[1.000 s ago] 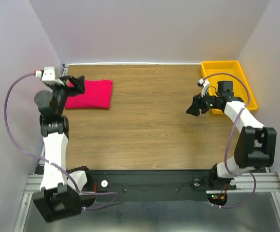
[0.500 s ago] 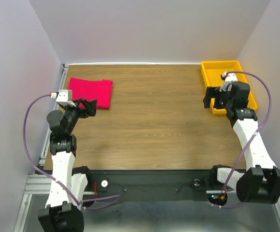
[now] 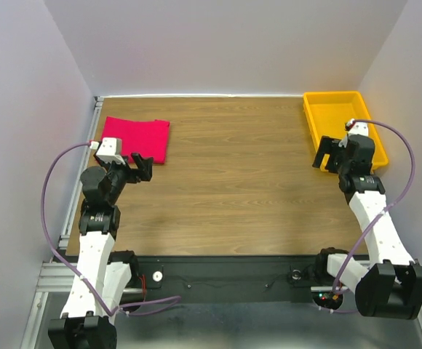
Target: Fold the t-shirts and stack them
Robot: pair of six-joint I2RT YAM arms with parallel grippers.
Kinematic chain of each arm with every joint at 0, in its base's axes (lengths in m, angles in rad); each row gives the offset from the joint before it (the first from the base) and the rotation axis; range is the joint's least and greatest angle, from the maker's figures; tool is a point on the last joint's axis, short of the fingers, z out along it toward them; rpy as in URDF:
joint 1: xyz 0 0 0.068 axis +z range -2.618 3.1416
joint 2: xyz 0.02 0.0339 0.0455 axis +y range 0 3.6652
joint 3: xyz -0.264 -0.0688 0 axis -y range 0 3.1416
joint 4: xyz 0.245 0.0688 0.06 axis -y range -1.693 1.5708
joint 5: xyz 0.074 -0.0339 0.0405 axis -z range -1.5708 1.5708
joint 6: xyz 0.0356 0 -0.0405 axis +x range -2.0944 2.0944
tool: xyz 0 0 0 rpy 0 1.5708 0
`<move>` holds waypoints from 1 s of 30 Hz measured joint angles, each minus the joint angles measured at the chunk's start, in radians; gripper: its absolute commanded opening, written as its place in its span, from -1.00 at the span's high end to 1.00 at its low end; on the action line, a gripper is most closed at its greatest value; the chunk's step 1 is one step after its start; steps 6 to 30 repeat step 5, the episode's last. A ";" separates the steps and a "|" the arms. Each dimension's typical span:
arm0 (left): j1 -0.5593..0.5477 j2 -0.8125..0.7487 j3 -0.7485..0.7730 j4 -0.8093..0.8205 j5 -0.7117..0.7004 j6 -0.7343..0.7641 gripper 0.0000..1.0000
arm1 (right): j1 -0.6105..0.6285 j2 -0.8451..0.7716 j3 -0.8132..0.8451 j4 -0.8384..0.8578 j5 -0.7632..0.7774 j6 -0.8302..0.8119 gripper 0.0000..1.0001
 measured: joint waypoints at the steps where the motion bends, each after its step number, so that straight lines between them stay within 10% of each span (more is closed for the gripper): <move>1: -0.001 -0.001 0.000 -0.003 -0.003 0.000 -0.96 | 0.000 -0.003 0.000 0.003 0.003 -0.001 -0.99; 30: -0.002 -0.001 0.000 -0.009 -0.013 0.000 -0.96 | 0.000 -0.020 0.000 0.014 0.003 -0.024 -1.00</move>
